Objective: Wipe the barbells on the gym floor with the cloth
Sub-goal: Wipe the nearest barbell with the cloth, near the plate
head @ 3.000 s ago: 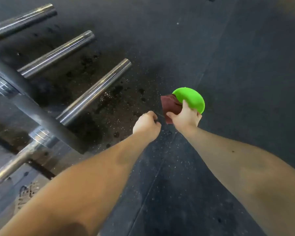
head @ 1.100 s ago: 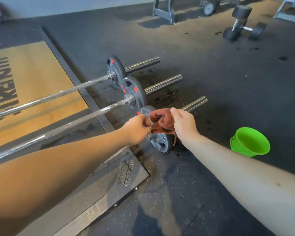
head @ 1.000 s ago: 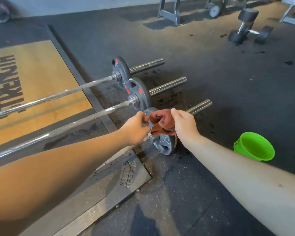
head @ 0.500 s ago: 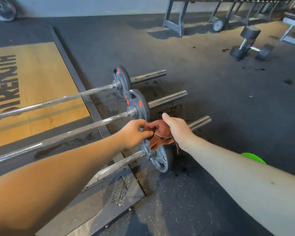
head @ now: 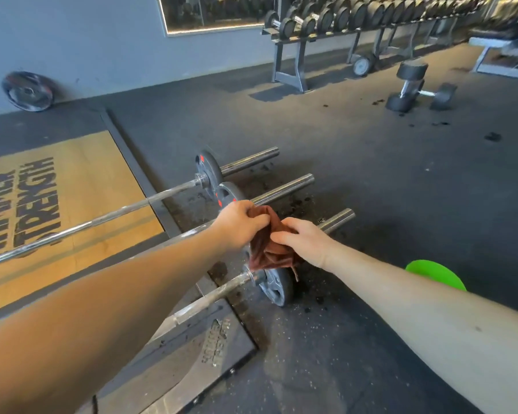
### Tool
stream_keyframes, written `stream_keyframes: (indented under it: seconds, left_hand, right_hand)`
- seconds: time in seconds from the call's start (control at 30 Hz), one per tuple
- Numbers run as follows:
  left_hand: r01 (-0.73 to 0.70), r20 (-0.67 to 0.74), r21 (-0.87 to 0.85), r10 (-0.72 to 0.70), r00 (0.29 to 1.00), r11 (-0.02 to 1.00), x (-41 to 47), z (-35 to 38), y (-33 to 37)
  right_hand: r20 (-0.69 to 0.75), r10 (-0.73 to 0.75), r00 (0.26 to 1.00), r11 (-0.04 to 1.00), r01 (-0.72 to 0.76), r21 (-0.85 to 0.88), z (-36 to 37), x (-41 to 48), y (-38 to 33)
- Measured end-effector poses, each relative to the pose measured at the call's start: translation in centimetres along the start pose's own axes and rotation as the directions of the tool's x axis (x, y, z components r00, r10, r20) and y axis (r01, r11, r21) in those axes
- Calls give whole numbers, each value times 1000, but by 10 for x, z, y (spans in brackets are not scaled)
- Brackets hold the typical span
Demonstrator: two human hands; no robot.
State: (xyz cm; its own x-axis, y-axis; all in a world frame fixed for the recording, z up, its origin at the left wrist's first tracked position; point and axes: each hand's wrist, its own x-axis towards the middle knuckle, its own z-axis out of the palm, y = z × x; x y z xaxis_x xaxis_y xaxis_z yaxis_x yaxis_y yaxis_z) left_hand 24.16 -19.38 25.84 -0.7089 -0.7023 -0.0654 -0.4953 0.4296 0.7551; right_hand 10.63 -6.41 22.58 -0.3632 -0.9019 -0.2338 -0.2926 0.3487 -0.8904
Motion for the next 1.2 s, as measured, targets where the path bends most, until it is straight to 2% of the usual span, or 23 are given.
stream_keyframes:
  seconds: [0.1,0.17,0.23,0.37,0.43,0.47,0.5,0.53,0.6,0.63,0.7,0.8,0.87,0.97,1.13,1.2]
  left_hand:
    - [-18,-14,58,19,1000,998,-3,4,30]
    - [-43,22,172,39,999,984,-4,6,47]
    - [-77,76,279,58,995,957,-3,7,58]
    - [-120,144,378,70,987,918,2,20,68]
    - [-133,141,400,82,987,907,7,26,67]
    - [-138,146,398,86,986,907,11,28,64]
    - [-149,157,394,93,983,907,14,29,62]
    - [-162,177,389,99,979,907,17,29,59]
    - [-185,268,337,95,959,923,24,27,50]
    - [-182,329,276,85,940,944,27,26,43]
    - [-168,399,184,83,913,968,32,22,27]
    - [-217,375,318,87,923,923,43,10,-3]
    - [-236,388,415,64,919,879,51,-1,-22]
    - [-228,393,446,39,919,866,71,-14,-42]
    - [-240,422,584,-38,906,775,98,-14,-32]
    - [-269,428,652,-51,902,709,104,-2,-25]
  right_hand:
    - [-110,-44,993,997,37,-66,-20,-19,-4]
    - [-192,-113,975,965,62,-256,-38,-28,0]
    - [-260,-167,951,884,28,-467,-54,-34,4]
    - [-373,-163,913,809,-93,-580,-69,-37,1]
    - [-411,-51,910,862,-168,-478,-69,-25,3]
    - [-406,28,913,925,-177,-335,-66,-18,2]
    - [-394,120,911,976,-182,-122,-62,-11,0]
    - [-374,218,901,974,-177,140,-59,-1,-2]
    - [-278,384,880,796,-163,582,-49,10,-16]
    - [-249,427,869,713,-154,684,-44,16,-21]
    - [-257,480,839,650,-144,746,-33,28,-26]
    - [-279,533,799,596,-121,794,-30,54,-26]
    - [-347,525,777,664,-119,738,-34,71,-41]
    - [-415,479,773,752,-119,648,-43,89,-64]
    - [-459,537,708,743,-139,655,-53,95,-21]
    - [-436,535,724,758,-183,626,-56,93,-2]
